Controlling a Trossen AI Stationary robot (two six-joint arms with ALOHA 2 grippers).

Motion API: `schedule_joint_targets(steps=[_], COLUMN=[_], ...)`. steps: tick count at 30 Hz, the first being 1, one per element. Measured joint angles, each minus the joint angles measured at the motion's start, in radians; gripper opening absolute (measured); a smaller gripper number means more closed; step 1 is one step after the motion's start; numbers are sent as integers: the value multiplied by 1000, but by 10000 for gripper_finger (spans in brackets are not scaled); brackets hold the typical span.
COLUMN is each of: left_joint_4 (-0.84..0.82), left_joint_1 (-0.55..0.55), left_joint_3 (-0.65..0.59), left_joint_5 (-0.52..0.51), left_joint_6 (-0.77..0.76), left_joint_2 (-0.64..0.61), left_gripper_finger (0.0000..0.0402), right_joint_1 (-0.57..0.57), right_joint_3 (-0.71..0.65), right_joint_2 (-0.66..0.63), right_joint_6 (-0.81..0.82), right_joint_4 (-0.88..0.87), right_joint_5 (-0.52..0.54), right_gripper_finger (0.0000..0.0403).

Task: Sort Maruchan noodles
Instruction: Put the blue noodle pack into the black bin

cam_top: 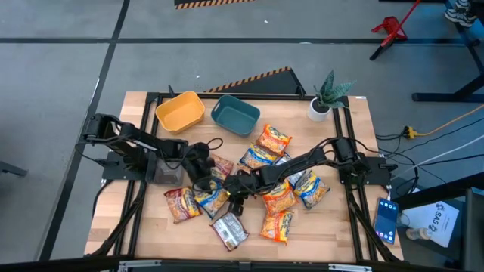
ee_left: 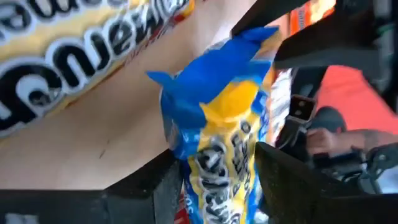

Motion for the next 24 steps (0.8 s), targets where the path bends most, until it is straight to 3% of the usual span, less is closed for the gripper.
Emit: schedule_joint_targets(steps=[15, 18, 24], left_joint_4=[152, 169, 195], left_joint_1=[71, 87, 121], left_joint_3=[0, 0, 6], left_joint_5=[124, 139, 135], left_joint_6=[-254, -294, -318], left_joint_2=[-2, -2, -2], left_gripper_finger=[182, 182, 172], right_joint_1=[-19, -30, -51], right_joint_3=[6, 54, 166], right_joint_2=[-35, -35, -33], right_joint_6=[-50, -77, -172], right_joint_4=[-11, -81, -198], right_joint_5=[-33, -47, 26], right_gripper_finger=[127, 127, 127])
